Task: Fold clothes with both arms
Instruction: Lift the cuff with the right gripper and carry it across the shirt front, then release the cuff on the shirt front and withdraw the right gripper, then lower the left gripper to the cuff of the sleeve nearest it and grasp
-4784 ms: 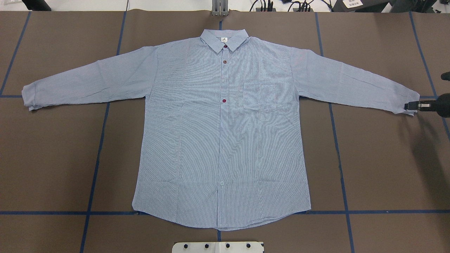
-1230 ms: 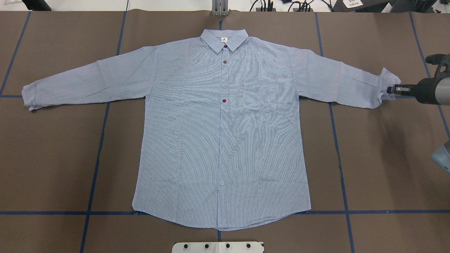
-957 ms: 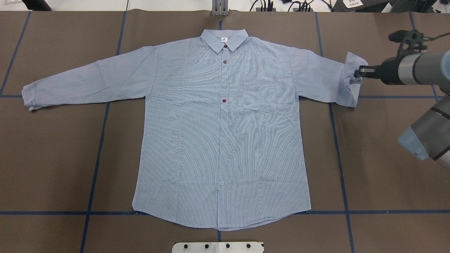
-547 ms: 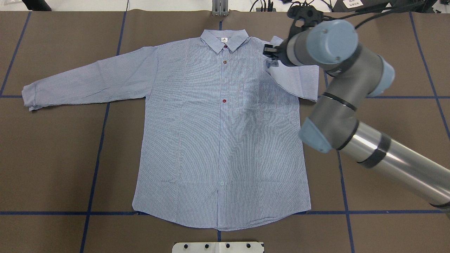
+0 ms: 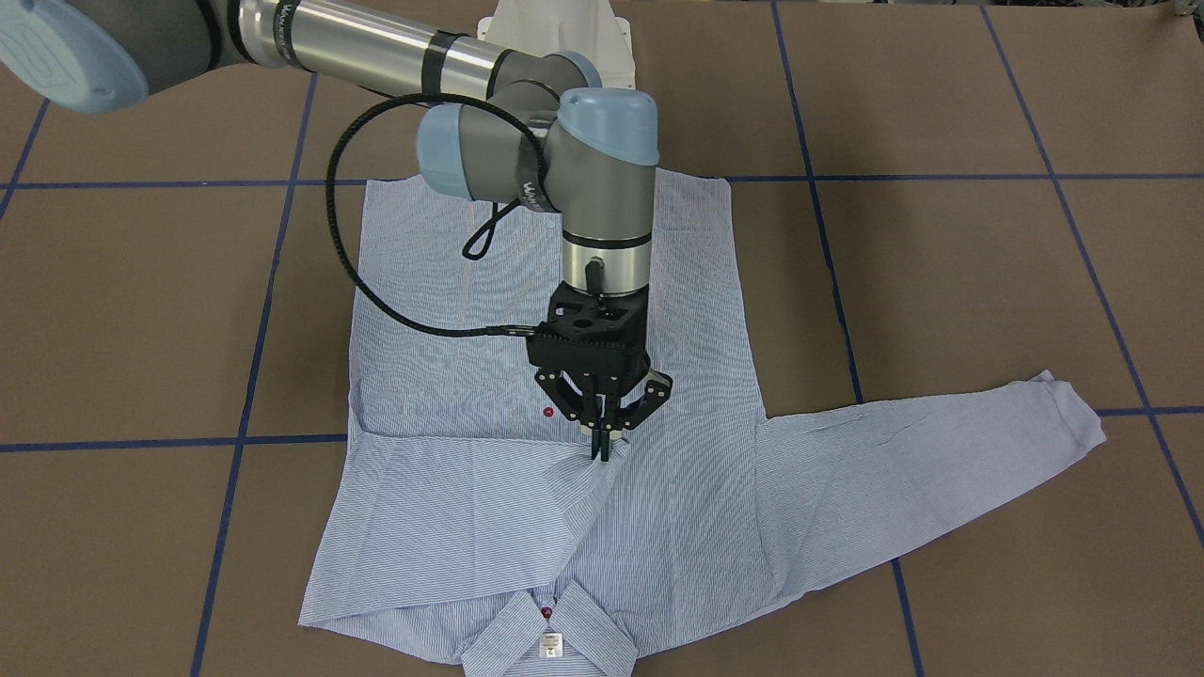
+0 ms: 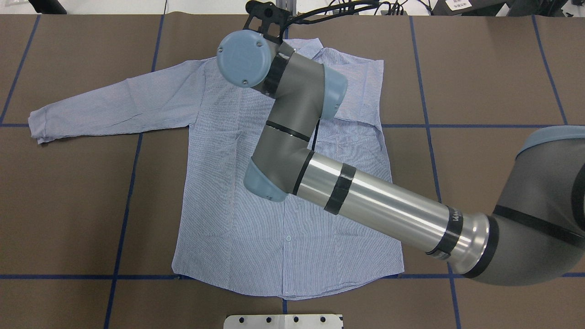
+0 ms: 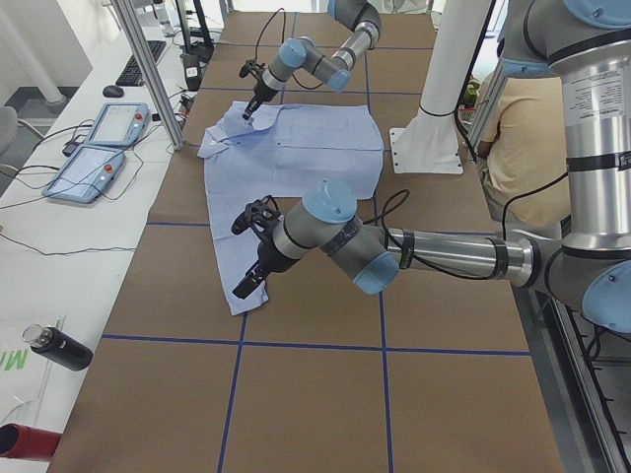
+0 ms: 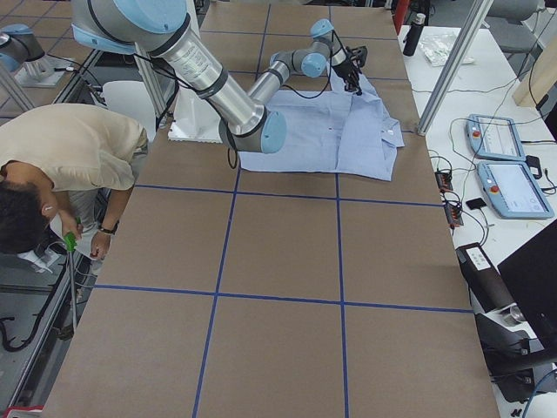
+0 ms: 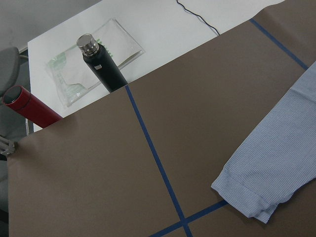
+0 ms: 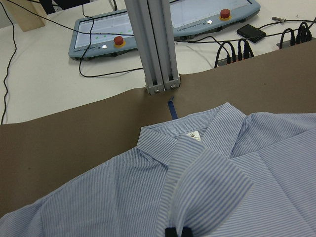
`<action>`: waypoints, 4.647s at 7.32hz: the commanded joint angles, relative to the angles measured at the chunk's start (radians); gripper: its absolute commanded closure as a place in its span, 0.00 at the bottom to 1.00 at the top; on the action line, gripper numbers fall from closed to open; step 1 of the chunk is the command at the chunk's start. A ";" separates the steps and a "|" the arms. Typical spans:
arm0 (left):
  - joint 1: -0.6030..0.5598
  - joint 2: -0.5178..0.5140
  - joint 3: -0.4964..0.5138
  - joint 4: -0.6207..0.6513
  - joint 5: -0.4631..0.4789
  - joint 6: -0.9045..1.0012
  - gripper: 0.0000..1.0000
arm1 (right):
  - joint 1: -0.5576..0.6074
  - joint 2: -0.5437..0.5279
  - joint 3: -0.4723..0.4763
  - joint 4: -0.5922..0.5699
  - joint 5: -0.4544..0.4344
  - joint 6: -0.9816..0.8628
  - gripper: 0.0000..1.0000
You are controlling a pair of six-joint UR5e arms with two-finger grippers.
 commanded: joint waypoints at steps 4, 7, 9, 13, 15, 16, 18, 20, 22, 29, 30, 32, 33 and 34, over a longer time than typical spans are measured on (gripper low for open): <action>-0.001 0.001 0.004 0.000 -0.001 0.000 0.00 | -0.124 0.268 -0.398 -0.003 -0.188 0.104 0.00; 0.002 -0.006 0.010 0.002 -0.001 -0.014 0.00 | -0.115 0.272 -0.367 -0.003 -0.112 0.095 0.00; 0.013 -0.015 0.045 -0.082 -0.011 -0.055 0.00 | -0.058 0.197 -0.127 -0.287 0.033 0.057 0.00; 0.102 -0.035 0.260 -0.357 -0.030 -0.226 0.00 | 0.193 -0.242 0.532 -0.463 0.417 -0.367 0.00; 0.160 -0.038 0.397 -0.611 -0.016 -0.514 0.00 | 0.403 -0.558 0.824 -0.461 0.679 -0.735 0.00; 0.212 -0.055 0.404 -0.624 0.027 -0.622 0.00 | 0.458 -0.689 0.894 -0.448 0.712 -0.844 0.00; 0.275 -0.093 0.467 -0.693 0.068 -0.760 0.00 | 0.551 -0.908 0.943 -0.257 0.808 -0.930 0.00; 0.416 -0.174 0.568 -0.783 0.224 -0.932 0.00 | 0.606 -1.115 0.933 0.010 0.878 -0.939 0.00; 0.520 -0.261 0.723 -0.909 0.298 -1.023 0.05 | 0.608 -1.124 0.928 0.029 0.881 -0.937 0.00; 0.541 -0.248 0.785 -0.925 0.299 -1.032 0.24 | 0.608 -1.122 0.928 0.031 0.878 -0.936 0.00; 0.541 -0.249 0.785 -0.923 0.299 -1.034 0.24 | 0.608 -1.124 0.928 0.031 0.878 -0.936 0.00; 0.541 -0.250 0.785 -0.923 0.299 -1.032 0.25 | 0.608 -1.122 0.928 0.031 0.879 -0.936 0.00; 0.547 -0.250 0.785 -0.923 0.299 -1.034 0.26 | 0.608 -1.124 0.928 0.031 0.879 -0.936 0.00; 0.549 -0.251 0.785 -0.923 0.299 -1.034 0.27 | 0.609 -1.122 0.928 0.031 0.879 -0.936 0.00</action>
